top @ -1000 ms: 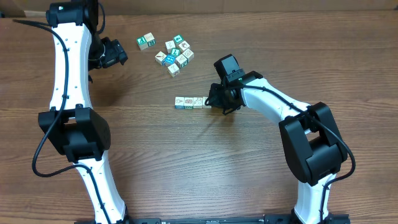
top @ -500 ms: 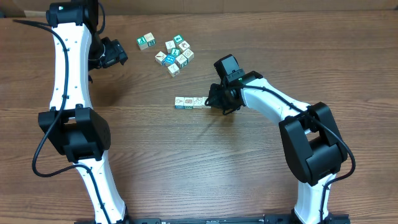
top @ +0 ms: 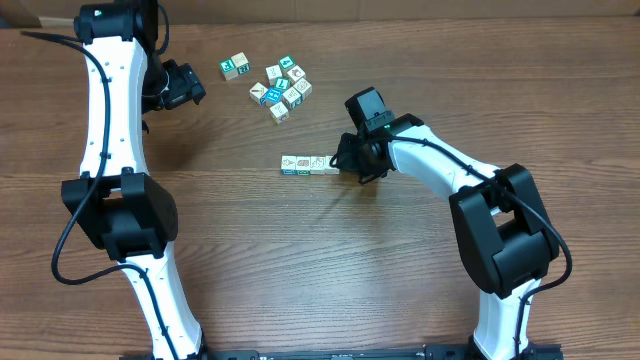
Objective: Form a horizontal line
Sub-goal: 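Push the L block left against the elephant block with the right gripper, then lift the right gripper and move it up toward the cluster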
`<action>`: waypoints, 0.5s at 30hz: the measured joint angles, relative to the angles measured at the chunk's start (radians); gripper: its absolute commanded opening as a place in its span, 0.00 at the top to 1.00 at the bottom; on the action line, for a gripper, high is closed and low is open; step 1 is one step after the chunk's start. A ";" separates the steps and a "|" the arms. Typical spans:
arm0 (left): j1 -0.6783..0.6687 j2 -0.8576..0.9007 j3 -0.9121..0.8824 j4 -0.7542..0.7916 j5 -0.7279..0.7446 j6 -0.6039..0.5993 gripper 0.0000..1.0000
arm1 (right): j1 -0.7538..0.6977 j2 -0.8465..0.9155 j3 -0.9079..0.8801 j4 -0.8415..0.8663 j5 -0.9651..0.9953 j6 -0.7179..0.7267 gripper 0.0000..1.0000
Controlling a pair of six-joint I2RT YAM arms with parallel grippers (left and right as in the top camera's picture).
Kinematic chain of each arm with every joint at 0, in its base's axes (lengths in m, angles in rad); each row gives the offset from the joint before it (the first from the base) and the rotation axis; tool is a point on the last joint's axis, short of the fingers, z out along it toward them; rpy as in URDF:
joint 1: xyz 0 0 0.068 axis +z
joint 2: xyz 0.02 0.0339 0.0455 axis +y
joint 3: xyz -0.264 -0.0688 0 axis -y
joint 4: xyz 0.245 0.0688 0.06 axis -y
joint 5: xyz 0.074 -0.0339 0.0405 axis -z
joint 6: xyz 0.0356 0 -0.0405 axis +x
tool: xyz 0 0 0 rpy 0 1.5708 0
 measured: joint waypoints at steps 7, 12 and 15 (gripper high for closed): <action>0.000 0.000 0.000 0.000 0.000 0.000 0.01 | -0.011 0.000 0.000 0.002 0.018 0.014 0.96; 0.000 0.000 0.000 0.000 0.000 0.000 0.00 | -0.011 0.000 0.000 0.003 0.023 0.015 0.96; 0.000 0.000 0.000 0.000 0.000 0.000 0.00 | -0.011 0.000 0.000 0.004 0.027 0.016 0.96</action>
